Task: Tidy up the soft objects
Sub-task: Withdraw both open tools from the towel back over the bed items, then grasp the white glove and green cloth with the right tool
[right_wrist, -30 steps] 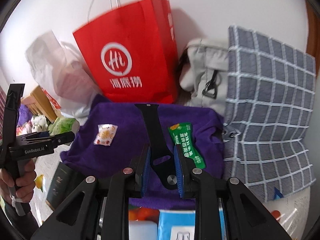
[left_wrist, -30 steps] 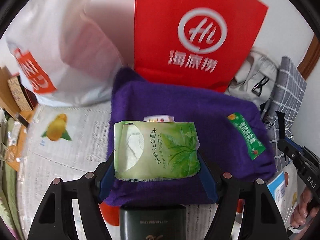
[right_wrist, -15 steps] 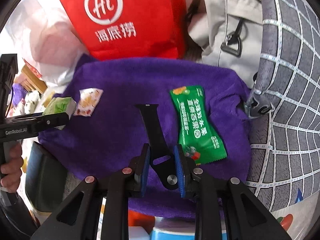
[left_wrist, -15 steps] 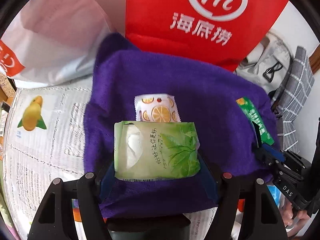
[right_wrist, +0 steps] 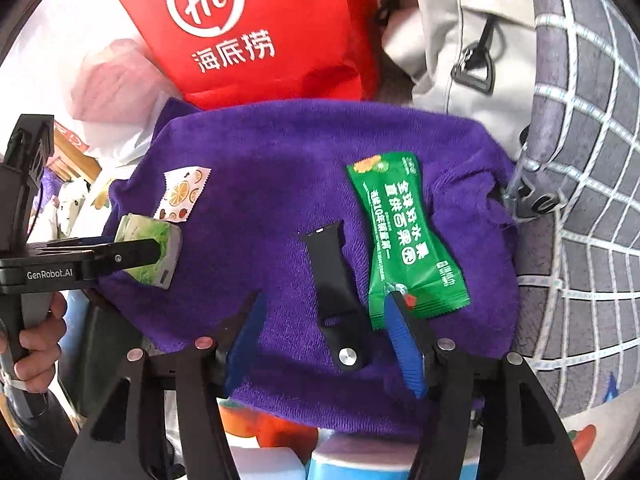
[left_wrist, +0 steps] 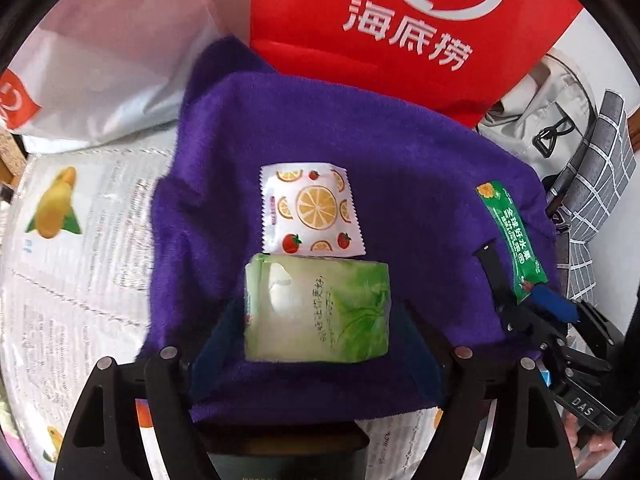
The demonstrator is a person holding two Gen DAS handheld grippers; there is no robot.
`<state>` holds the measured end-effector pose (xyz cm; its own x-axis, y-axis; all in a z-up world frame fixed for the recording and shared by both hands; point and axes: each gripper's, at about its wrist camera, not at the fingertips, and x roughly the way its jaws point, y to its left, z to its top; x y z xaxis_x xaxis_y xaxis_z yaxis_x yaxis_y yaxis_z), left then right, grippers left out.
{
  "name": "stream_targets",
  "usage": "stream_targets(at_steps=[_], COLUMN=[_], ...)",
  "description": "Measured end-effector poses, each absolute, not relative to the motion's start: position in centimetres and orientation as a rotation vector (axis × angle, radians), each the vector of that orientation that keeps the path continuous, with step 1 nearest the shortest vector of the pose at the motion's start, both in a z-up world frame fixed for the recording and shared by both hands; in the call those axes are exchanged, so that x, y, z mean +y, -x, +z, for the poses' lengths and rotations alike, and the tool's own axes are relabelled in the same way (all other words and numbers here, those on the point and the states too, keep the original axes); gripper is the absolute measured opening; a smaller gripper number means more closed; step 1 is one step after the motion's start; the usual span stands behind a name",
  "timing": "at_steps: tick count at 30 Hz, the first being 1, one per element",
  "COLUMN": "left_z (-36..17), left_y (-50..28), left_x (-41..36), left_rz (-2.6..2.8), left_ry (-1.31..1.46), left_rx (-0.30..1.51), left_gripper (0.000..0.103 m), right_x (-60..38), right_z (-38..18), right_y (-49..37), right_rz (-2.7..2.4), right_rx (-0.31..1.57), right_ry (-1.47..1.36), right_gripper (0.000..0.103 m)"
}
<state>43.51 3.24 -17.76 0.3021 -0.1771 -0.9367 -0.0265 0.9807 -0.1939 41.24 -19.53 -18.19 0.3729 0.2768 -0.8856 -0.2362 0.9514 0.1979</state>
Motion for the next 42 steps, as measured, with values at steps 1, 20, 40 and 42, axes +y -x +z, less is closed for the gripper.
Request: stream_targets(at_steps=[1,20,40,42], left_z=[-17.3,-11.9,-12.3,-12.6], left_y=[-43.3,-32.9,-21.4,-20.7], left_x=[3.3,6.8,8.0,8.4], left_rz=[-0.097,-0.151,-0.177,-0.174], left_ry=[0.184,0.264,0.272,0.280], left_rx=[1.256,1.099,1.082,1.092], left_gripper=[0.079,0.079,0.079,0.079], right_x=[-19.6,-20.2,-13.2,-12.5], right_z=[-17.8,-13.0,-17.3,-18.1], right_y=[-41.0,-28.1,-20.7,-20.6], right_rz=[0.327,0.281,0.429,0.403], right_rx=[1.130,0.953,1.023,1.019], right_ry=[-0.038,-0.031,-0.096,-0.058], right_gripper=[0.061,0.044,0.065,0.045])
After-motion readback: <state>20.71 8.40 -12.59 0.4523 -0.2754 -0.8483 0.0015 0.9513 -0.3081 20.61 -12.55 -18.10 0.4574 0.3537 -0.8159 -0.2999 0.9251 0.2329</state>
